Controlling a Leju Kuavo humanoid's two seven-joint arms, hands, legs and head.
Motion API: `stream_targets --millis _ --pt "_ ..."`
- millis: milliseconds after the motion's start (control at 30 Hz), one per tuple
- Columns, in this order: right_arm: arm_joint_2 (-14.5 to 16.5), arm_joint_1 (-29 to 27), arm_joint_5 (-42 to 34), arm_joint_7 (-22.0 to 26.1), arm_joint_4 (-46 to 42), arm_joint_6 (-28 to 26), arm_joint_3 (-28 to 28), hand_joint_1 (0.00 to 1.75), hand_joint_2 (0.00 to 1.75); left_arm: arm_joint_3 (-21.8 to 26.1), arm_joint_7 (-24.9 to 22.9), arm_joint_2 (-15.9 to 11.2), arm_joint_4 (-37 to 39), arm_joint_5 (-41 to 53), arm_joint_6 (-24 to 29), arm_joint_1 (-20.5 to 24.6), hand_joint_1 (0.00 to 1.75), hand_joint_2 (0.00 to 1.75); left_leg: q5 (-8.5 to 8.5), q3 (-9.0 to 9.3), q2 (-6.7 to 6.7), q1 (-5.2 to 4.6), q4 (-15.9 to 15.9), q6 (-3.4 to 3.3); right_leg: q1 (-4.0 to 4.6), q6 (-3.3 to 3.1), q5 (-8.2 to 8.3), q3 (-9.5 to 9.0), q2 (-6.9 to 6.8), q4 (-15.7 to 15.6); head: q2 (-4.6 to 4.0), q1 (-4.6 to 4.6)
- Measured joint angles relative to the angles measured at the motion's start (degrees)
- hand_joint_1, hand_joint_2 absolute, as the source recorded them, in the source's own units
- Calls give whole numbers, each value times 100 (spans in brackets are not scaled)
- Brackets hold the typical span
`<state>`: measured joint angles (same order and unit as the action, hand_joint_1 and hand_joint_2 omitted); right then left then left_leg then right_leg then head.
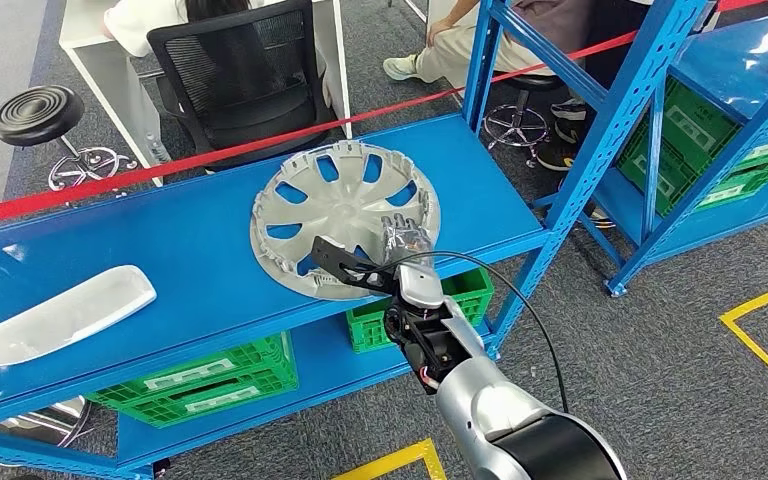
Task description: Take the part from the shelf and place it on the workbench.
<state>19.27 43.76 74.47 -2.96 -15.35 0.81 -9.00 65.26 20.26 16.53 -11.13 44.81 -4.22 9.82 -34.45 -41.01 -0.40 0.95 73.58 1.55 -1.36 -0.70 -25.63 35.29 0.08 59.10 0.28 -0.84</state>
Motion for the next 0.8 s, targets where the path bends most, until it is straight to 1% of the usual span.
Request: stream_targets --millis 33,67,100,133,167,200,233,300,333,500,600,633,800 --pt "7 -5 0 1 2 2 1 0 175 0 0 -3 0 -2 1 0 0 0 187 107 11 24 -254 21 -26 17 -6 -12 2 0 1 1" --pt "13 -8 0 2 3 4 2 0 175 0 1 -5 0 -10 0 2 0 0 413 309 30 49 -674 46 -52 45 -13 -28 4 0 1 -1" --pt "16 -10 0 3 3 6 4 0 175 0 1 -5 0 -21 0 7 0 0 572 511 39 56 -1087 69 -62 84 -20 -40 10 1 1 -3" --pt "17 -11 1 3 3 8 7 0 175 0 2 -4 0 -33 0 11 0 0 674 672 34 57 -1399 65 -65 130 -23 -47 16 0 1 1" --pt "16 -14 1 3 4 9 9 0 175 0 2 -1 0 -44 0 14 0 0 714 761 26 60 -1569 50 -59 160 -32 -47 20 1 1 2" --pt "13 -20 2 3 4 9 11 0 175 0 2 2 0 -51 0 15 0 0 706 778 4 52 -1605 24 -49 153 -31 -45 22 -3 1 5" --pt "9 -28 2 2 5 9 13 0 175 0 2 4 0 -55 0 12 0 0 725 781 -14 55 -1609 -9 -49 129 -26 -51 22 -16 1 11" --pt "5 -42 3 1 6 9 14 0 175 0 2 7 0 -59 0 8 0 0 737 778 -30 52 -1609 -36 -48 83 -2 -83 17 -64 1 11" --pt "5 -44 4 1 7 10 15 0 175 0 2 7 0 -60 0 7 0 0 738 778 -36 49 -1608 -50 -48 97 10 -104 14 -93 1 13" --pt "7 -46 18 -3 8 11 15 0 175 0 2 5 0 -63 2 7 0 0 728 776 -35 35 -1604 -112 -53 206 52 -144 11 -176 1 9" --pt "9 -53 50 -5 11 11 15 0 175 0 2 5 0 -63 2 7 0 0 724 773 -34 26 -1601 -119 -62 290 56 -146 11 -189 1 8" --pt "9 -58 74 -4 13 11 14 0 175 0 3 5 0 -63 2 7 0 0 723 772 -34 24 -1600 -119 -65 308 56 -145 11 -190 1 7" --pt "5 -73 111 5 16 9 15 0 175 0 19 5 0 -69 2 6 0 0 723 775 -33 26 -1608 -120 -61 318 53 -138 12 -186 1 5"
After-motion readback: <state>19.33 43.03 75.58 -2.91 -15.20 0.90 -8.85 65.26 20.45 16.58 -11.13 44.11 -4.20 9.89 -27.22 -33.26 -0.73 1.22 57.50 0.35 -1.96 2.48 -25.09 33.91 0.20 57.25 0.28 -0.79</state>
